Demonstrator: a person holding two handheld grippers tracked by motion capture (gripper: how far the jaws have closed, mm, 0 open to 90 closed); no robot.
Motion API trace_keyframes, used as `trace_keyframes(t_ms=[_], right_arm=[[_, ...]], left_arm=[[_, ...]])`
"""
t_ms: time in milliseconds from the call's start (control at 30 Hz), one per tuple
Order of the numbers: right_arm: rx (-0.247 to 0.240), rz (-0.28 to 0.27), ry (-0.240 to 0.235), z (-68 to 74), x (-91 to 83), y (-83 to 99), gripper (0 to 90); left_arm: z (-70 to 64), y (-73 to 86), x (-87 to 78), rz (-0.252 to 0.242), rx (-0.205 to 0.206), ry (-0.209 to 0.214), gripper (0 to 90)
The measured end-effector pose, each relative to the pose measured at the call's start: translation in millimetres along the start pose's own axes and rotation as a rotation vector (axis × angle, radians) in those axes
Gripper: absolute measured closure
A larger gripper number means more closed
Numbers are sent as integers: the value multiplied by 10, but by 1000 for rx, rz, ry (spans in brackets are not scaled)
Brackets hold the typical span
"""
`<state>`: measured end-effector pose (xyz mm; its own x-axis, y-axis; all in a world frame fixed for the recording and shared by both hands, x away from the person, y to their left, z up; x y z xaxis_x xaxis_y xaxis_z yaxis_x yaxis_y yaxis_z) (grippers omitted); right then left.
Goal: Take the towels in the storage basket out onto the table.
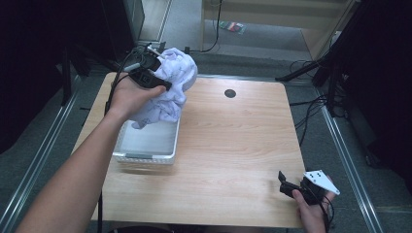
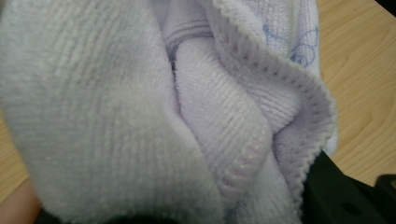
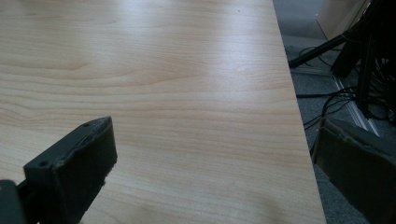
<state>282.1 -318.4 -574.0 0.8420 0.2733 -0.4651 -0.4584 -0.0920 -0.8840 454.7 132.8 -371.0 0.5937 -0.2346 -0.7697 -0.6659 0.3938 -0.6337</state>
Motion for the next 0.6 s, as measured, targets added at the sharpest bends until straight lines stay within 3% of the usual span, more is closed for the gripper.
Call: trace_keyframes(t_ms=[333, 600], right_arm=[[-7, -3, 1, 2, -1, -2, 0], [-5, -5, -5, 6, -4, -2, 0]], left_arm=[[-308, -178, 53, -18, 36, 35, 676], [-637, -312, 178, -15, 67, 69, 675]])
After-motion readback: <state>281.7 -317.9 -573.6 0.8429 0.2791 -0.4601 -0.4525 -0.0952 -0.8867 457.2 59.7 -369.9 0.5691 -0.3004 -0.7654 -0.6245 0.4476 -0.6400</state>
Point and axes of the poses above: each handheld gripper's, and its own axes: x roughly forward along the jaws, y roughly out of its underside, z roughly to its left, the point moved 6 cm from there along x, roughly forward along the jaws, and after that the axes turned 7 degrees about -y, right-handed, at the moved point
